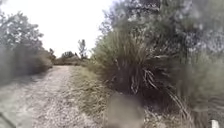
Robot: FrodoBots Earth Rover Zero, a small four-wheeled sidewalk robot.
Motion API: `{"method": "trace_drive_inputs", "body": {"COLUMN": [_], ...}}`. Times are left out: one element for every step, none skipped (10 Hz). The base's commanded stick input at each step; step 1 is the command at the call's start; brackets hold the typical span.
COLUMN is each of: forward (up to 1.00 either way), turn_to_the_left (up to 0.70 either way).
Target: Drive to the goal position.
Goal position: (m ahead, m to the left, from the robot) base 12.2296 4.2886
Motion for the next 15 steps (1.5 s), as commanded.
{"method": "trace_drive_inputs", "body": {"forward": [0.7,0.7,0.7,0.7,0.7,0.7,0.7,0.7,0.7,0.7,0.7,0.7,0.7,0.7,0.7], "turn_to_the_left": [0.35,0.35,0.35,0.35,0.35,0.35,0.35,0.35,0.35,0.35,0.35,0.35,0.35,0.35,0.35]}}
